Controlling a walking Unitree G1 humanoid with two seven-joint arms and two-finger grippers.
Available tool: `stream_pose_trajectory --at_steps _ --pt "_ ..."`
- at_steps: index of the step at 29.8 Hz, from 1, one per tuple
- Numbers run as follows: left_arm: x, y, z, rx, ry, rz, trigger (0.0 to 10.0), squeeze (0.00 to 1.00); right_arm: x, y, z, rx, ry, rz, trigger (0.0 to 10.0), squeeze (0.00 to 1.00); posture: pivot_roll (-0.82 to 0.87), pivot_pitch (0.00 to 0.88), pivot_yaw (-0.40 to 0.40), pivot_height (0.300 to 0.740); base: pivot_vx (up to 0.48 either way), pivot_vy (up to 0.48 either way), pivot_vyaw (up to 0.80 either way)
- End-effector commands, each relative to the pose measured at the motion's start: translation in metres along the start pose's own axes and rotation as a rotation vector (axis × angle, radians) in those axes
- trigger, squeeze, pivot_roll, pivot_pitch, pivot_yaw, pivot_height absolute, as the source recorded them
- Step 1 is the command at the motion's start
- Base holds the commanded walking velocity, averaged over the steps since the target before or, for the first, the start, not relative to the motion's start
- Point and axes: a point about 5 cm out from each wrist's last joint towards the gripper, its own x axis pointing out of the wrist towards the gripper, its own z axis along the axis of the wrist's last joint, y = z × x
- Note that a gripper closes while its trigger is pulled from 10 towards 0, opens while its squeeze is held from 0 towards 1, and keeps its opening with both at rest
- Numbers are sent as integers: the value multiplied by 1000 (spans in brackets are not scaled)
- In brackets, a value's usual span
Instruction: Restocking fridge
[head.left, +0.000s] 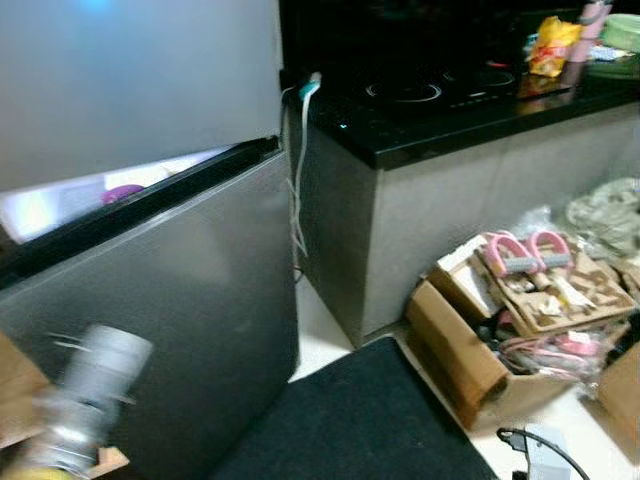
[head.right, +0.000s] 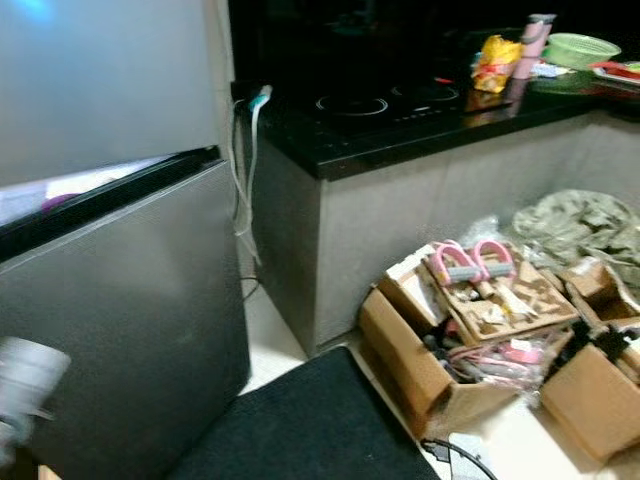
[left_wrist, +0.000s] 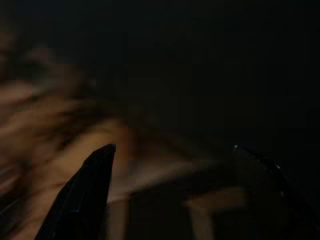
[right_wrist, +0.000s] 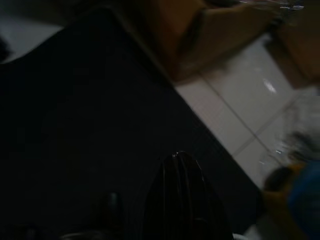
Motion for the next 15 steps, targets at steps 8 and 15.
stream_pose_trajectory --at_steps 8,15 --pt "-11 2 -39 11 126 1 10000 0 -2 4 -14 -1 30 14 10000 0 -10 120 36 740 0 0 0" --pt "-66 -90 -71 -21 193 -360 10000 0 -2 7 -13 -16 29 31 10000 0 -25 131 29 740 0 0 0"
